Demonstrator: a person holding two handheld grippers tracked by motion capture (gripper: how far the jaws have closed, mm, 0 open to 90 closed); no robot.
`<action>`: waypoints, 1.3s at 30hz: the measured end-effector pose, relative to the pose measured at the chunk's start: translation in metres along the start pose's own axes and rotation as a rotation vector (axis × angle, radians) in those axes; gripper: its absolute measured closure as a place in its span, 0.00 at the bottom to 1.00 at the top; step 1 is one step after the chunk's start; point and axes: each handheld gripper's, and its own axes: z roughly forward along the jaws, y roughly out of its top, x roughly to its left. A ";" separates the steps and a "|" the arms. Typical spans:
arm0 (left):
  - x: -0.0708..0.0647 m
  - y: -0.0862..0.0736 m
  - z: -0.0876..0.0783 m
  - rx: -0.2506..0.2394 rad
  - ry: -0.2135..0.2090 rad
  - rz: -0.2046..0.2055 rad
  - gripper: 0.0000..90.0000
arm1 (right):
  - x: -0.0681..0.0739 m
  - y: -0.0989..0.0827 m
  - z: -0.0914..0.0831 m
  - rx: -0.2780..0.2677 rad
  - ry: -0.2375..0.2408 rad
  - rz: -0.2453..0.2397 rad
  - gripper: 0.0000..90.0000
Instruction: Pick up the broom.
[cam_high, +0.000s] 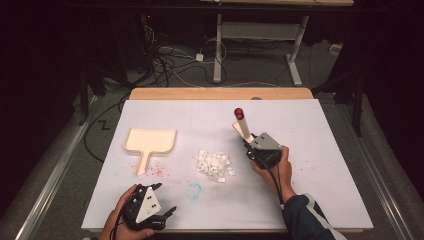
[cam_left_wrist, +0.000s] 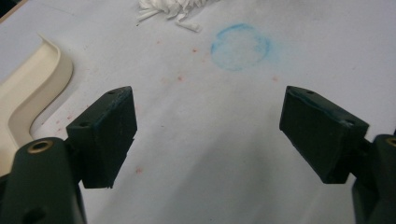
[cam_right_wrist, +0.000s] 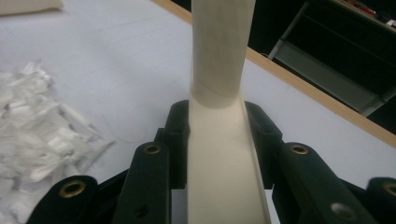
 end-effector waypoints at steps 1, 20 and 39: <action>0.000 0.000 0.000 0.000 0.000 -0.001 0.20 | 0.007 0.002 0.001 0.006 0.012 -0.002 0.76; -0.001 0.000 0.000 0.001 0.002 0.005 0.20 | 0.036 0.037 -0.035 -0.110 0.119 0.117 0.76; -0.003 0.003 0.000 0.002 0.010 0.012 0.20 | -0.038 0.004 -0.123 -0.118 0.205 0.145 0.76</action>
